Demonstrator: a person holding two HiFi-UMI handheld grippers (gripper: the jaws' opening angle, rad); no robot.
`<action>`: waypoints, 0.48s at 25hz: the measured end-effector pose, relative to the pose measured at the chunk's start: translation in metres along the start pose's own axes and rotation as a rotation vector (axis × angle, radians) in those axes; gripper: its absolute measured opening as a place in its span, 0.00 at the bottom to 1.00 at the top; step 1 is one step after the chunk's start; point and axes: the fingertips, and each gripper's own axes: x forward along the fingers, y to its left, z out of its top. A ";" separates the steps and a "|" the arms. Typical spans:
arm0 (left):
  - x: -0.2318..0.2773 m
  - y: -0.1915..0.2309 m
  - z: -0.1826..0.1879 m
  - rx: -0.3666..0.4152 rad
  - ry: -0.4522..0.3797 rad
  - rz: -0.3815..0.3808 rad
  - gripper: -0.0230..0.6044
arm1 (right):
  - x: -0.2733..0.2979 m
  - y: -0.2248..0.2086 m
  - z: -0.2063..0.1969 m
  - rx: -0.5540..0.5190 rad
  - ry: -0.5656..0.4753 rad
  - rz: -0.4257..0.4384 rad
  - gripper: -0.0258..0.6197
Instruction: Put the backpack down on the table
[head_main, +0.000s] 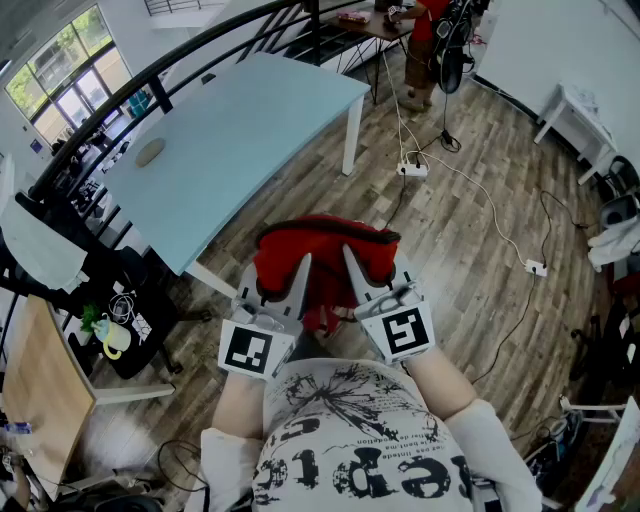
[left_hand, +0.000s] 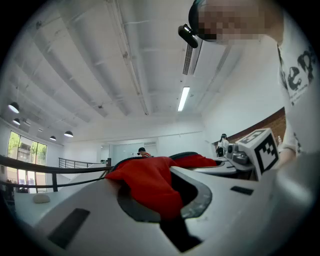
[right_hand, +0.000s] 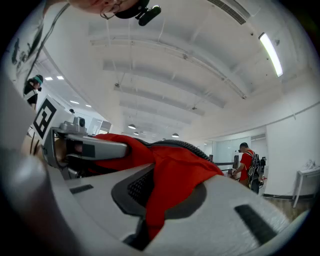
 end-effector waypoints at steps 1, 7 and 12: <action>0.004 0.001 0.007 0.003 -0.012 0.003 0.09 | 0.000 -0.002 0.000 0.001 0.000 -0.001 0.07; 0.020 0.002 0.016 0.016 -0.044 -0.003 0.09 | 0.003 -0.013 -0.006 0.003 0.017 -0.008 0.07; 0.030 0.003 0.003 0.003 -0.012 -0.019 0.09 | 0.007 -0.024 -0.016 0.027 0.026 -0.018 0.07</action>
